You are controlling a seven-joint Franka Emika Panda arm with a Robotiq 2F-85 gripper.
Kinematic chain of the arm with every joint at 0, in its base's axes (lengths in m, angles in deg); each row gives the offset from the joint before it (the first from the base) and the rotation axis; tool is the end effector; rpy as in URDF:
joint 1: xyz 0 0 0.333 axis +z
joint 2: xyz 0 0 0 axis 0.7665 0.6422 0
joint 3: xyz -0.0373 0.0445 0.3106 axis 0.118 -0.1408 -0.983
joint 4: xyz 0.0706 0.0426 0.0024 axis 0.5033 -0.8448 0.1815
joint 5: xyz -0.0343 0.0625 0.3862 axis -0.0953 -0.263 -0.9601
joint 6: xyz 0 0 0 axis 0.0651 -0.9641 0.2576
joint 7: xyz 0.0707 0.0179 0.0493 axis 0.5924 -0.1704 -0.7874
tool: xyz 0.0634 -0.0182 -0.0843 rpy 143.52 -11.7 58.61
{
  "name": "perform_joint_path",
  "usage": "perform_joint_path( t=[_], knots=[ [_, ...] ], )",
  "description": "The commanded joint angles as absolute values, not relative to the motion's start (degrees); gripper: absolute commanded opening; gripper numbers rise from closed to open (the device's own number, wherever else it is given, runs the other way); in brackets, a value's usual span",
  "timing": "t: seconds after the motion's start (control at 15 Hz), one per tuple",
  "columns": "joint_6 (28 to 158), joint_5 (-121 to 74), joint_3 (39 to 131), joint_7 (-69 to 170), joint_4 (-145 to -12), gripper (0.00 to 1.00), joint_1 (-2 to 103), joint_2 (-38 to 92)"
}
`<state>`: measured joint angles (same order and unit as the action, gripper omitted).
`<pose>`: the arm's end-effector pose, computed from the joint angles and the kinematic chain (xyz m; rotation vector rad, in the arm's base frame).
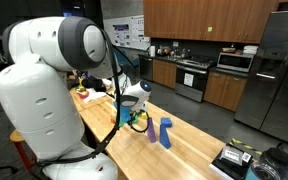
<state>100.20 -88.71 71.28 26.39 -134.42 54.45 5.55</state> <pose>0.4205 0.1012 0.2842 -2.4929 0.3813 -0.0172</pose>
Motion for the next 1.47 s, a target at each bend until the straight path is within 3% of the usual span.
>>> perform_joint_path(
  t=[0.0,0.6,1.13,1.4],
  knots=[
    [99.19,-88.37,72.64,25.32,-136.85,0.21,55.76,1.97],
    [101.23,-89.52,72.52,24.42,-140.62,0.21,56.88,-0.97],
    [117.25,-95.88,68.79,26.84,-143.98,0.21,60.22,-1.63],
    [110.42,-95.79,69.17,24.28,-143.67,0.21,60.65,-2.02]
  ],
)
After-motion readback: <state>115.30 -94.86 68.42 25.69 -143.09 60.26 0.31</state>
